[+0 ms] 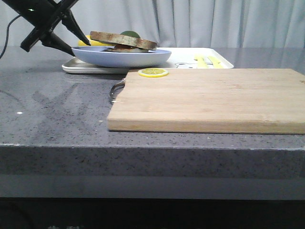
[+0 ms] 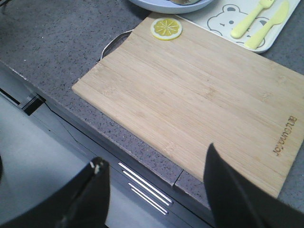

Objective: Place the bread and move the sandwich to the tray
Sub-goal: 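Lift the plate with the left gripper and set it on the white tray, then open the left gripper and pull it back from the plate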

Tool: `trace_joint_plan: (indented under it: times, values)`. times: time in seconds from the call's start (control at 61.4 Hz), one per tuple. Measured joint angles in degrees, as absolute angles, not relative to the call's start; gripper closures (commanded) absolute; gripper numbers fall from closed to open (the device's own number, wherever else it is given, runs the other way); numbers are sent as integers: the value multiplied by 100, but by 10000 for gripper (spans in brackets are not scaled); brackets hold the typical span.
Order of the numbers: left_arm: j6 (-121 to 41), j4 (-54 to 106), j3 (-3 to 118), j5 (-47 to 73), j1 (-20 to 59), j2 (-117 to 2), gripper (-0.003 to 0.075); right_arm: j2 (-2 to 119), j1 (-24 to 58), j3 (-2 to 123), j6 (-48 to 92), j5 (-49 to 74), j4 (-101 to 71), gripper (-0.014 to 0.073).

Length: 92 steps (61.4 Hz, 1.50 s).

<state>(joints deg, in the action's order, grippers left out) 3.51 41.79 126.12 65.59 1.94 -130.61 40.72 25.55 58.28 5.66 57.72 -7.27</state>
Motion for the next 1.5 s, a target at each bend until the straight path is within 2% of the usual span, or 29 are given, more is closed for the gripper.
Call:
trace_joint_plan:
  times: [0.244,0.505,0.701,0.978,1.222,1.499]
  values:
    - [252,3383,12612,6799,204,-12438,385,4072,2555,5828,566,5772,-727,137]
    - [-127,2619,12186,6945,204,-11053,386,4072,2555,5828,566,5772,-727,137]
    - [-770,2579,10887,6475,204,-9634,385,4072,2555,5828,566,5772,-727,137]
    - [-2014,2550,8238,5580,204,-7421,385,4072,2555,5828,566,5772,-727,137]
    - [-2151,1945,6311,5031,204,-5647,386,4072,2555,5828,566,5772,-727,137]
    - [-1718,1720,4854,4565,204,-3808,385,4072,2555,5828,566,5772,-727,137]
